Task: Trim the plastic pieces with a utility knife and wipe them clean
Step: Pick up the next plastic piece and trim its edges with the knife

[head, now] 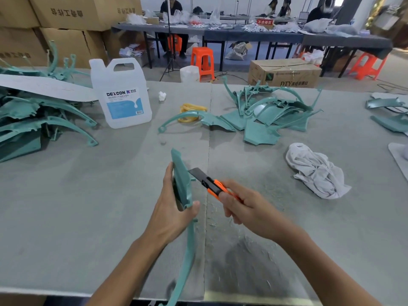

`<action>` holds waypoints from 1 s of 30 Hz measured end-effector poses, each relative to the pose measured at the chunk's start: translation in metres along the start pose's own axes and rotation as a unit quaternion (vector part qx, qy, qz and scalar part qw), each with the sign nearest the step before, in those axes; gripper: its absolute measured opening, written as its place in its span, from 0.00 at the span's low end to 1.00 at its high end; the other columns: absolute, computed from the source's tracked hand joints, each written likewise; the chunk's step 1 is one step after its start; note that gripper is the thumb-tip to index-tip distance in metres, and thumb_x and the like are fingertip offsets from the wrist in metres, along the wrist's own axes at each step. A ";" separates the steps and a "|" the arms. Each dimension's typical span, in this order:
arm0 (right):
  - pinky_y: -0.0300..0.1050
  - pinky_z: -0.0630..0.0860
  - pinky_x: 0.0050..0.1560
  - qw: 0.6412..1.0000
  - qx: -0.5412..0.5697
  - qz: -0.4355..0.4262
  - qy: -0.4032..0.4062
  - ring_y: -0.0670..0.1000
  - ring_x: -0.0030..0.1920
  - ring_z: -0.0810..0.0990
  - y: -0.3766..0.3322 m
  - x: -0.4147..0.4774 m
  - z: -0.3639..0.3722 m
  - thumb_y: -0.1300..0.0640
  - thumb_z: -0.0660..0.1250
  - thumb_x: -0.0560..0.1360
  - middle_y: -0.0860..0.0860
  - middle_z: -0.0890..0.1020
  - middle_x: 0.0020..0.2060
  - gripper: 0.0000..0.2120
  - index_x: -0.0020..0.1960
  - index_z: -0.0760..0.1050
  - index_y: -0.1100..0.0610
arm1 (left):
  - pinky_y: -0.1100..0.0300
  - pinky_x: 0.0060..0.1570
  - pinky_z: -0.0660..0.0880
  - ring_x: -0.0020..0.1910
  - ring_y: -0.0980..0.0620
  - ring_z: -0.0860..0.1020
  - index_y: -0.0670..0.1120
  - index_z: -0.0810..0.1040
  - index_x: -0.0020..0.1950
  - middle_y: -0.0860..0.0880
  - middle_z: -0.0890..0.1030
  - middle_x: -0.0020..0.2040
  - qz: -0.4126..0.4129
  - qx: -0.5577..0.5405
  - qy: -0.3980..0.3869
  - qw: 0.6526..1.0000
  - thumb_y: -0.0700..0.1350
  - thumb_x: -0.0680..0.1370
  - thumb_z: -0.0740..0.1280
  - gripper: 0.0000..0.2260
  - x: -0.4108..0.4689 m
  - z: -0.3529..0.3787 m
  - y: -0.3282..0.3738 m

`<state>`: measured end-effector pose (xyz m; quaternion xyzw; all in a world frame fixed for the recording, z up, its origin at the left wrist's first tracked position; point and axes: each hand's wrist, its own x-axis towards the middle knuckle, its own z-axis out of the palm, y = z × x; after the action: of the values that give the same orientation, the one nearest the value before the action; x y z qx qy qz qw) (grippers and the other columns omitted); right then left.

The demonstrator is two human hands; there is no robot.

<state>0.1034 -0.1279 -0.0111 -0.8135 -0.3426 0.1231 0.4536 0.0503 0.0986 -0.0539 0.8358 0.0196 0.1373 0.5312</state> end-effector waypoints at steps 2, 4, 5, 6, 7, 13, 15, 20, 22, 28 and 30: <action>0.37 0.75 0.36 1.000 -0.006 -0.007 -0.005 0.42 0.35 0.78 -0.003 0.001 0.000 0.42 0.58 0.84 0.44 0.80 0.38 0.10 0.64 0.72 0.34 | 0.77 0.55 0.69 0.66 0.76 0.66 0.71 0.42 0.77 0.80 0.64 0.67 0.003 -0.006 0.002 1.000 0.67 0.68 0.70 0.47 -0.002 -0.001 -0.002; 0.39 0.76 0.37 1.000 -0.022 -0.001 -0.008 0.42 0.35 0.78 -0.005 0.003 -0.005 0.42 0.58 0.84 0.45 0.81 0.39 0.11 0.64 0.72 0.33 | 0.72 0.61 0.69 0.70 0.72 0.66 0.68 0.43 0.79 0.75 0.64 0.71 0.005 -0.016 -0.010 1.000 0.64 0.68 0.70 0.47 -0.003 -0.001 -0.001; 0.41 0.77 0.39 0.999 -0.036 0.003 -0.011 0.43 0.36 0.79 -0.006 0.005 -0.009 0.42 0.58 0.84 0.45 0.81 0.40 0.11 0.65 0.72 0.34 | 0.65 0.66 0.69 0.73 0.67 0.65 0.66 0.43 0.79 0.69 0.63 0.75 0.009 -0.016 -0.018 1.000 0.64 0.68 0.70 0.48 -0.004 -0.001 0.000; 0.43 0.78 0.40 0.998 -0.054 0.004 -0.016 0.43 0.37 0.80 -0.008 0.007 -0.014 0.41 0.58 0.84 0.44 0.81 0.40 0.12 0.66 0.72 0.34 | 0.57 0.70 0.68 0.75 0.63 0.63 0.65 0.43 0.80 0.63 0.61 0.78 0.014 -0.014 -0.028 0.999 0.64 0.69 0.70 0.48 -0.005 -0.001 0.000; 0.42 0.78 0.41 0.997 -0.073 0.004 -0.024 0.43 0.39 0.80 -0.009 0.009 -0.019 0.41 0.57 0.83 0.44 0.82 0.40 0.13 0.66 0.72 0.34 | 0.52 0.73 0.67 0.77 0.60 0.63 0.63 0.43 0.81 0.60 0.60 0.80 0.019 -0.012 -0.038 0.999 0.64 0.69 0.70 0.48 -0.006 -0.001 0.000; 0.37 0.72 0.39 0.978 -0.187 -0.018 -0.094 0.45 0.38 0.78 -0.025 0.018 -0.047 0.36 0.55 0.80 0.44 0.80 0.40 0.15 0.65 0.70 0.32 | 0.52 0.74 0.66 0.77 0.62 0.60 0.64 0.44 0.80 0.62 0.58 0.80 0.009 0.009 -0.052 0.999 0.55 0.68 0.70 0.48 -0.005 -0.001 -0.002; 0.35 0.72 0.39 0.967 -0.224 -0.019 -0.115 0.45 0.38 0.78 -0.029 0.018 -0.056 0.36 0.55 0.81 0.44 0.80 0.39 0.14 0.66 0.68 0.28 | 0.55 0.68 0.72 0.73 0.61 0.67 0.64 0.47 0.80 0.63 0.64 0.76 0.001 0.002 -0.052 0.999 0.54 0.67 0.70 0.47 -0.005 -0.001 -0.003; 0.38 0.73 0.38 0.949 -0.292 -0.008 -0.118 0.44 0.38 0.77 -0.024 0.028 -0.063 0.38 0.55 0.83 0.44 0.80 0.40 0.14 0.67 0.69 0.33 | 0.74 0.49 0.74 0.59 0.66 0.75 0.68 0.52 0.74 0.73 0.72 0.61 0.004 0.019 -0.062 0.998 0.58 0.66 0.71 0.41 -0.009 0.001 -0.003; 0.45 0.75 0.42 0.957 -0.273 -0.003 -0.099 0.45 0.38 0.78 -0.017 0.035 -0.058 0.40 0.55 0.84 0.45 0.80 0.41 0.13 0.67 0.69 0.35 | 0.75 0.48 0.72 0.59 0.67 0.75 0.70 0.52 0.73 0.73 0.72 0.60 -0.001 0.023 -0.064 0.998 0.57 0.66 0.70 0.40 -0.009 0.001 -0.001; 0.40 0.69 0.34 0.973 -0.226 -0.028 0.034 0.45 0.35 0.75 0.003 0.063 -0.032 0.43 0.55 0.85 0.44 0.76 0.36 0.11 0.64 0.70 0.42 | 0.66 0.57 0.74 0.63 0.63 0.74 0.66 0.53 0.75 0.68 0.71 0.64 -0.001 0.021 -0.060 0.998 0.56 0.65 0.70 0.42 -0.010 -0.001 -0.001; 0.48 0.72 0.37 0.973 -0.212 0.015 0.088 0.48 0.35 0.76 0.008 0.067 -0.032 0.45 0.55 0.85 0.47 0.78 0.38 0.11 0.64 0.69 0.43 | 0.71 0.54 0.73 0.62 0.66 0.73 0.69 0.53 0.74 0.73 0.70 0.63 0.006 0.031 -0.071 0.997 0.56 0.65 0.71 0.42 -0.011 0.000 0.001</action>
<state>0.1728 -0.1064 0.0073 -0.9040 -0.3071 -0.0178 0.2969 0.0396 0.0963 -0.0551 0.8596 -0.0187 0.0795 0.5044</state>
